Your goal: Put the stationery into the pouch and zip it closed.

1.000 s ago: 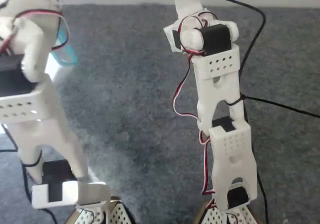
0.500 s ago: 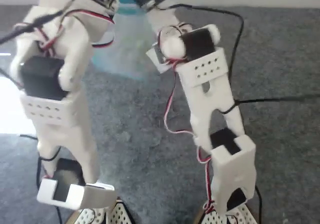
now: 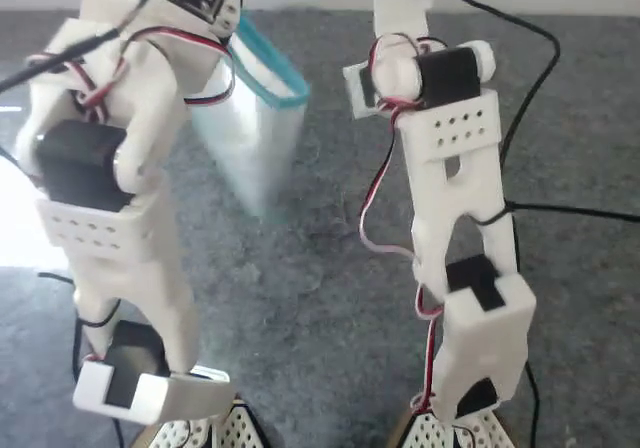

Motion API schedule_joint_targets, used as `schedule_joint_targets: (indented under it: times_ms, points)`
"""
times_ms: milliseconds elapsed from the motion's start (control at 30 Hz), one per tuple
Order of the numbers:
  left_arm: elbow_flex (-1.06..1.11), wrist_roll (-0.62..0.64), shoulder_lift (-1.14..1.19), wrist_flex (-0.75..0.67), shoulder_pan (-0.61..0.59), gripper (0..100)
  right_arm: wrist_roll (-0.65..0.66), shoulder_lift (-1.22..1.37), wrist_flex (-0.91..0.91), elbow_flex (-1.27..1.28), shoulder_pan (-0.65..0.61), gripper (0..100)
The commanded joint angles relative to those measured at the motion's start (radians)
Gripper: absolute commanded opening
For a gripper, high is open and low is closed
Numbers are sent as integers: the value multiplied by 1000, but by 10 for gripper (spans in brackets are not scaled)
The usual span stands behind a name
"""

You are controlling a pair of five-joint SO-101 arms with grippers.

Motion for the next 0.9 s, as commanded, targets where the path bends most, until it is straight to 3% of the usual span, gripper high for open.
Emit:
schedule_joint_targets:
  times_ms: [0,200,367,500,633,867]
  points:
    - [-45,41,-48,2,-55,12,14,-179,41,71,-168,231]
    - [-54,101,-55,106,-129,12,29,-423,33,299,-409,231]
    - [-54,164,-55,180,-135,12,127,-679,35,463,-515,231]
    - [-79,285,-57,255,-135,12,147,-843,-16,690,-433,233]
    - [-165,400,-60,316,-126,12,106,-952,-223,965,-320,247]
    - [-214,414,-61,371,-57,12,169,-1075,-645,1453,-341,453]
